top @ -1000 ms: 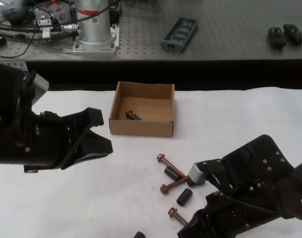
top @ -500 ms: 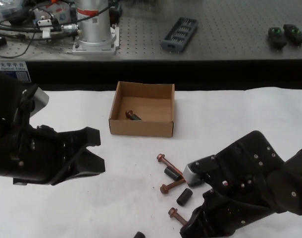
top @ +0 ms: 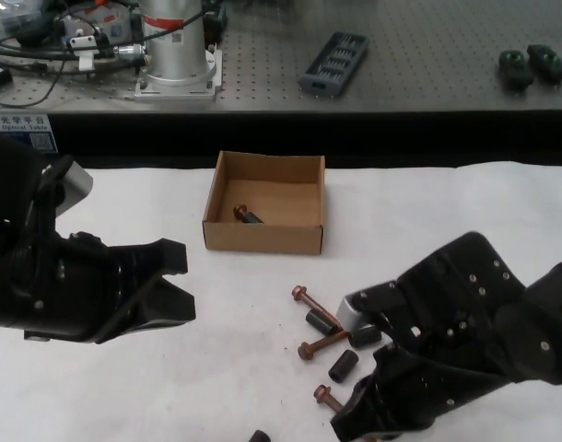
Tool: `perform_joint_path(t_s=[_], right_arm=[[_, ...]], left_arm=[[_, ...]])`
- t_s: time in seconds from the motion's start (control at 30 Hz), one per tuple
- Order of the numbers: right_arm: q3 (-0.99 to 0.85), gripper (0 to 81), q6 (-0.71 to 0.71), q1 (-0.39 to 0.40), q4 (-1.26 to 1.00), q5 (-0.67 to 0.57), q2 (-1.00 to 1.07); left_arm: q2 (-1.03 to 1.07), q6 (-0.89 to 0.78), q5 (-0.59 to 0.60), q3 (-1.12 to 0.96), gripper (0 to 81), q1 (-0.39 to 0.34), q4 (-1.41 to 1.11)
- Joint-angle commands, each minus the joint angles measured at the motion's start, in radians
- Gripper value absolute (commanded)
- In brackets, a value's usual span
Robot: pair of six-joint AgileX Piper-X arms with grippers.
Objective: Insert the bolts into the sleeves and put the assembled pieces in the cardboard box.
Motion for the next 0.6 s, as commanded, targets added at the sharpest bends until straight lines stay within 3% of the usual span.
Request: perform_joint_path(t_s=[0.0, 0.2, 0.57], right_arm=[[-0.019, 6.1, -0.009, -0.004, 0.007, 0.000, -0.021], [-0.023, 6.1, -0.096, -0.017, 0.014, 0.120, 0.002], [-0.023, 6.1, -0.129, -0.034, 0.004, 0.147, 0.040]], left_arm=[[-0.011, 0.027, -0.037, -0.010, 6.5, 0.003, 0.001], [-0.011, 0.033, -0.028, -0.010, 6.5, 0.003, 0.003], [-0.011, 0.033, -0.028, -0.010, 6.5, 0.003, 0.042]])
